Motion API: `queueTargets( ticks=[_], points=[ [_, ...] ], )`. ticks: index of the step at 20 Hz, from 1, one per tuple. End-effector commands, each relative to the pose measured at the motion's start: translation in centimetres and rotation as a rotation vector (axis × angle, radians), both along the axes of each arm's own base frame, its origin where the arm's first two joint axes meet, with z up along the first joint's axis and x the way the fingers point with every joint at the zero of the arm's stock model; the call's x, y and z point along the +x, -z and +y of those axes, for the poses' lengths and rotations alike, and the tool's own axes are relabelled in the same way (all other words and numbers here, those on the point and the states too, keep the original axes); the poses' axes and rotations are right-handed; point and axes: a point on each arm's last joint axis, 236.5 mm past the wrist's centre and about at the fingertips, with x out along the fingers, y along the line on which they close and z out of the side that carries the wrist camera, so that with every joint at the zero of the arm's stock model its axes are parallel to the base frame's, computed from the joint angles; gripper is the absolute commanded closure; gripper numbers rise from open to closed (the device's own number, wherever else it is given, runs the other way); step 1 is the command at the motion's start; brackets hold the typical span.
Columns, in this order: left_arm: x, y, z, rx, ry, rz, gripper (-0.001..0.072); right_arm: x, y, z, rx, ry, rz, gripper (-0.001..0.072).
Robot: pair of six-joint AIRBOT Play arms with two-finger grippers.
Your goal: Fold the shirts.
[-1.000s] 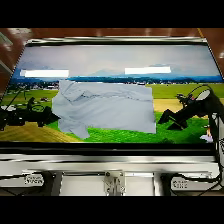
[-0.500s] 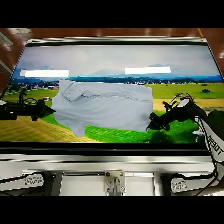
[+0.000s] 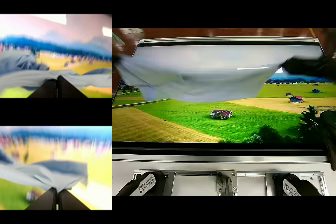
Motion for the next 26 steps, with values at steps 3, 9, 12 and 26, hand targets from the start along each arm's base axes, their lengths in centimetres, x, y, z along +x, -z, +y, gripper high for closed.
queueTargets(
  ticks=[3,9,12,26],
  points=[
    [-20.1,-27.6,-6.3,0.153,-0.135,-0.845,0.0674,-19.7,-30.3,-2.4,-0.108,0.216,-0.923,0.0642],
    [-26.1,-24.8,-7.8,0.229,-0.218,-0.739,0.0674,-26.1,-25.0,-5.9,-0.204,0.377,-0.687,0.0641],
    [-25.4,-22.7,-7.7,0.225,-0.209,-0.642,0.0673,-25.8,-21.6,-7.1,-0.275,0.404,-0.549,0.0641],
    [-8.1,12.2,-1.4,-0.007,-0.017,0.472,0.0674,-11.5,13.1,-11.2,-0.363,0.356,0.626,0.0641]
  ],
)
